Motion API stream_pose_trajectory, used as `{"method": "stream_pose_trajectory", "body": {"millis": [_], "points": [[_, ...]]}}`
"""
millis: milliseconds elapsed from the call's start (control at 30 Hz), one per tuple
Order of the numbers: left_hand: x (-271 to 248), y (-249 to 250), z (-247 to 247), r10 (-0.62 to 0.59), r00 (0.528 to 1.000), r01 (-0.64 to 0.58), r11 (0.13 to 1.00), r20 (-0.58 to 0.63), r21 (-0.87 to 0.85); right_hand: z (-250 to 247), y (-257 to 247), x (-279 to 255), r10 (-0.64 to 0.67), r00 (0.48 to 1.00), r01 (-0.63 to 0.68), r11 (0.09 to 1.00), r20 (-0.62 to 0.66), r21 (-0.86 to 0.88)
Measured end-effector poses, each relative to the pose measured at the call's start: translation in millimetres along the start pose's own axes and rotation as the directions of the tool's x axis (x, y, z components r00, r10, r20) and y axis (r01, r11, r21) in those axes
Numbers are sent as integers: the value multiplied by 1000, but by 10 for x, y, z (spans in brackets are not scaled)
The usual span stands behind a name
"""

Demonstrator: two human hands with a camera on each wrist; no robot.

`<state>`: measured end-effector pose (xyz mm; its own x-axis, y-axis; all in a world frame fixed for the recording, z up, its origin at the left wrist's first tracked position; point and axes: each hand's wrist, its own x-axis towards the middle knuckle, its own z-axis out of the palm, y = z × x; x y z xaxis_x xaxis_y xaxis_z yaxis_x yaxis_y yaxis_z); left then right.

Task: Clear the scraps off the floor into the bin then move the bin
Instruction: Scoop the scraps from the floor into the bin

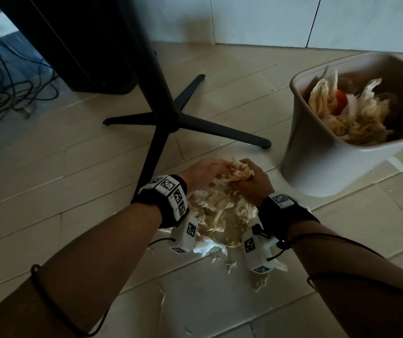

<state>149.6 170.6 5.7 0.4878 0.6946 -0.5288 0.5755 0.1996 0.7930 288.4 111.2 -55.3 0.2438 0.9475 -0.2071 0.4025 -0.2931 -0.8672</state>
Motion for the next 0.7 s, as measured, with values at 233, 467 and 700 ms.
{"method": "stream_pose_trajectory", "body": {"millis": [233, 467, 700], "points": [[63, -786, -435, -79, 973, 198, 775, -219, 601, -180, 98, -128, 90, 993, -84, 993, 72, -78], [-13, -1252, -319, -253, 964, 232, 653, -82, 721, -207, 286, -189, 161, 978, -137, 976, 135, -169], [-22, -1248, 31, -55, 979, 190, 606, -197, 773, -169, 355, -326, 222, 959, -176, 954, 177, -243]]}}
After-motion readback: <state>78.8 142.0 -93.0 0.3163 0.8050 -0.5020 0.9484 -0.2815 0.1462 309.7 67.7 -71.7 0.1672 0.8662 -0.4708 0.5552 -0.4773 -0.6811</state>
